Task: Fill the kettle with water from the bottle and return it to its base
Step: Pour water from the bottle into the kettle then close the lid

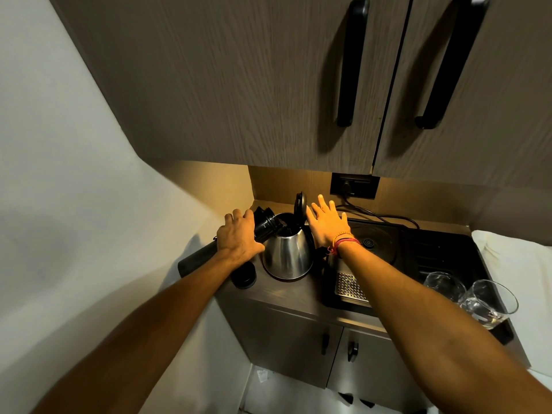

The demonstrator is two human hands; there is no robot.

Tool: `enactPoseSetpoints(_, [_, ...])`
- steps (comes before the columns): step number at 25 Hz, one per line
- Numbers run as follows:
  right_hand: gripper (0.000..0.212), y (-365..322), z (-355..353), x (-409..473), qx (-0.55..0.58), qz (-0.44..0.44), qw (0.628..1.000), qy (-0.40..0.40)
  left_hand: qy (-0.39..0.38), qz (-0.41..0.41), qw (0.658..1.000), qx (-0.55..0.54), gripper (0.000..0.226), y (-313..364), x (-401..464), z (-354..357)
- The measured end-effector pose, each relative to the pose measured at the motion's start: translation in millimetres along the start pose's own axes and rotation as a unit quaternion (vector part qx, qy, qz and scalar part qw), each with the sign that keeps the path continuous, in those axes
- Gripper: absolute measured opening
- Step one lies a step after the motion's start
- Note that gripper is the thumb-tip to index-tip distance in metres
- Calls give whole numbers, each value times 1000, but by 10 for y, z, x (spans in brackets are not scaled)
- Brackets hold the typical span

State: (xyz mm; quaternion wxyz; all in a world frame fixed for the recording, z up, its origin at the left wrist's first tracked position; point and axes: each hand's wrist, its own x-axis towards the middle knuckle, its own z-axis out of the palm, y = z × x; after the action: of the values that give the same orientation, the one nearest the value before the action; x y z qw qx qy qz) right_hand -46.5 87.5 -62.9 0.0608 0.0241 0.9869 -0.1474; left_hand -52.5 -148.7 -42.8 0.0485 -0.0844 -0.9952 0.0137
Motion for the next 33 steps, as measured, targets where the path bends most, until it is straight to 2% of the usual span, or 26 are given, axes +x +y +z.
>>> enactPoseSetpoints(10, [63,16,-39,-3,-19,-7,1000,-3,10,4,1000,9,82,48,3,-77])
enactPoseSetpoints(16, [65,12,-31,-26,-55,-31,998,-8,17,-5,998,-61,90,54,21,-92])
enactPoseSetpoints(20, [66,-12,-31,-39,-60,-35,998,-7,32,1,989,-145,93,43,16,-92])
enactPoseSetpoints(22, [64,-27,-39,-24,-47,-30,998,3,46,-14,968,-246,81,-19,58,-119])
enactPoseSetpoints(26, [62,-127,-57,39,-26,-21,999,1,97,-88,889,-439,71,-184,196,-163])
enactPoseSetpoints(29, [71,-309,-50,104,4,-1,1000,7,118,-122,852,-496,79,-258,253,-88])
enactPoseSetpoints(33, [74,-526,90,146,-31,-5,999,29,93,-173,820,-537,86,-342,279,140])
